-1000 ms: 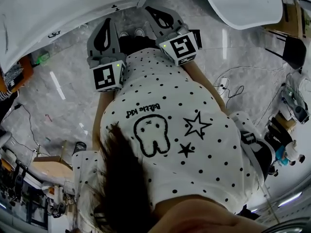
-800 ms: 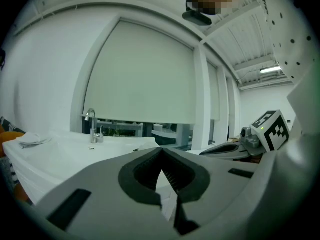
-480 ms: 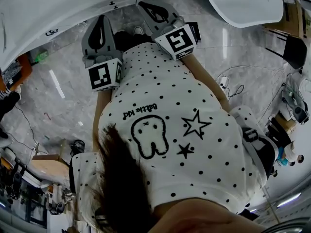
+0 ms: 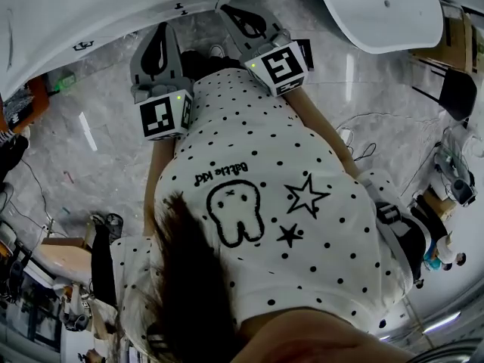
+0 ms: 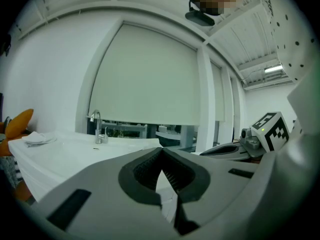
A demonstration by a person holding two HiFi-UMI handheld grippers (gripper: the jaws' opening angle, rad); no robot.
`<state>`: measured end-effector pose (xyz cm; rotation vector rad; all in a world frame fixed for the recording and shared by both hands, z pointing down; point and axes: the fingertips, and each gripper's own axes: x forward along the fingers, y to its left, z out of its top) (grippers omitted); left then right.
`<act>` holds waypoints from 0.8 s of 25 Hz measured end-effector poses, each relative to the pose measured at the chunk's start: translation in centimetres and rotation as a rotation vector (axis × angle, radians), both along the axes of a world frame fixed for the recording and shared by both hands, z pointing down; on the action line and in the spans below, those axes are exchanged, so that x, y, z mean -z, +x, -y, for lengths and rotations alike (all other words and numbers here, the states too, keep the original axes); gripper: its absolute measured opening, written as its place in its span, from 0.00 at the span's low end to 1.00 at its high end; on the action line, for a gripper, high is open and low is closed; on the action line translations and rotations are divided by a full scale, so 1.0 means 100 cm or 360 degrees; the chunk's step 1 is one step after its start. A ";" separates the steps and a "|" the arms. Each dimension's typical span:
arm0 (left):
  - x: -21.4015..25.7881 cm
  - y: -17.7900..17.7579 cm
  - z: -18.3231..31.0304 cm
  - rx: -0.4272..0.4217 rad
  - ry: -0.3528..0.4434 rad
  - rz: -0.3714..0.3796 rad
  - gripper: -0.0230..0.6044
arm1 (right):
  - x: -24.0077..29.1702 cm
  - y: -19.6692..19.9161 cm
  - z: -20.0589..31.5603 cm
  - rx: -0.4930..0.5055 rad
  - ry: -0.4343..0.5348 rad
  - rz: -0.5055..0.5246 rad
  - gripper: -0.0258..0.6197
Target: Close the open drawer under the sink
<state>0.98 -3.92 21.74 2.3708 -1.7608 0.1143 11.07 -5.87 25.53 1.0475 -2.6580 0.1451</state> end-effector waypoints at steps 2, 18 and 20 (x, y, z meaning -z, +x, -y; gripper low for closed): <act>0.002 0.002 0.001 0.0000 -0.0001 0.0005 0.04 | 0.001 0.002 0.001 -0.0003 -0.0001 0.0001 0.06; 0.006 0.014 0.004 -0.0030 0.0012 0.0005 0.04 | 0.003 0.015 0.000 -0.0039 -0.0013 0.0012 0.06; 0.006 0.014 0.003 -0.0031 0.0012 0.0001 0.04 | 0.003 0.015 -0.002 -0.0034 -0.0015 0.0004 0.06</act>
